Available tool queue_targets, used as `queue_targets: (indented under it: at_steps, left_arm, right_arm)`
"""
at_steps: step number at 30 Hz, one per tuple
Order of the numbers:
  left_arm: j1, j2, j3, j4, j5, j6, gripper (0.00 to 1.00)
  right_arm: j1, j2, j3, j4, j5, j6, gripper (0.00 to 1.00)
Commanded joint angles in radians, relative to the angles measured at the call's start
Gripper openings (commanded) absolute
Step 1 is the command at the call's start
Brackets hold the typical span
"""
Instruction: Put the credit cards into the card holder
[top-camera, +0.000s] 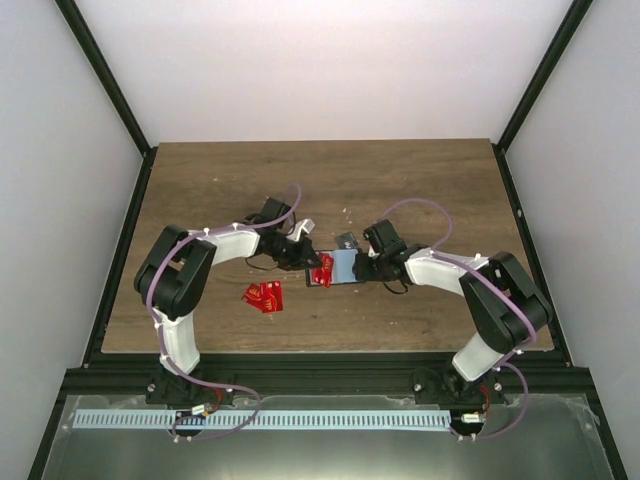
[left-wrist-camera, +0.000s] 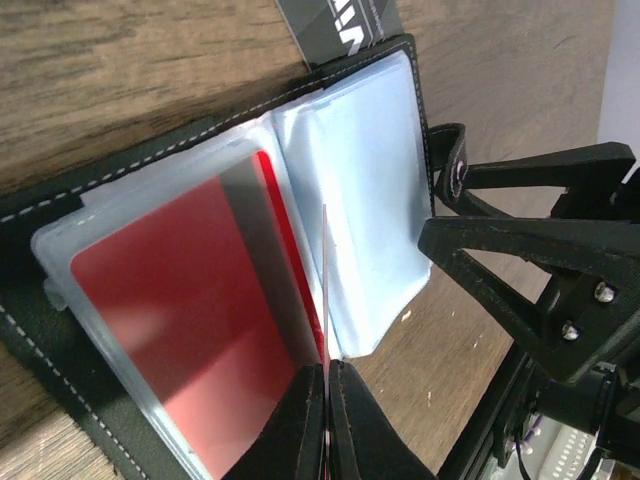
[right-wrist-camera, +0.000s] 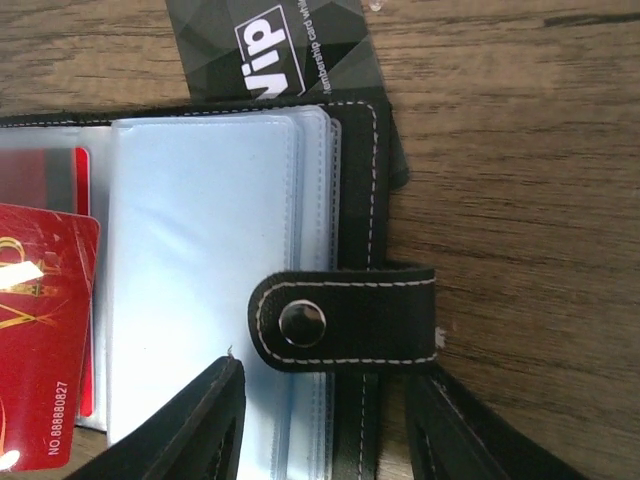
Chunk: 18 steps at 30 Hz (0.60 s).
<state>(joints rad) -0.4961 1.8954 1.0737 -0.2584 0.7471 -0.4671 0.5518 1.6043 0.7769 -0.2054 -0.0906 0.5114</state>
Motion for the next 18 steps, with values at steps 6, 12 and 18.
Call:
queue_targets:
  at_steps: [6,12,18]
  left_arm:
    - [0.002,0.032,0.051,-0.009,0.014,0.000,0.04]
    - [0.001,0.064,0.083,-0.030,0.005,0.001,0.04]
    - [-0.001,0.085,0.103,-0.034,0.013,-0.005,0.04]
  right_arm:
    - [-0.006,0.029,-0.005,0.023,-0.025,-0.018,0.42]
    - [-0.006,0.027,-0.019,0.037,-0.042,-0.018,0.41]
    - [-0.006,0.022,-0.032,0.050,-0.068,-0.024,0.41]
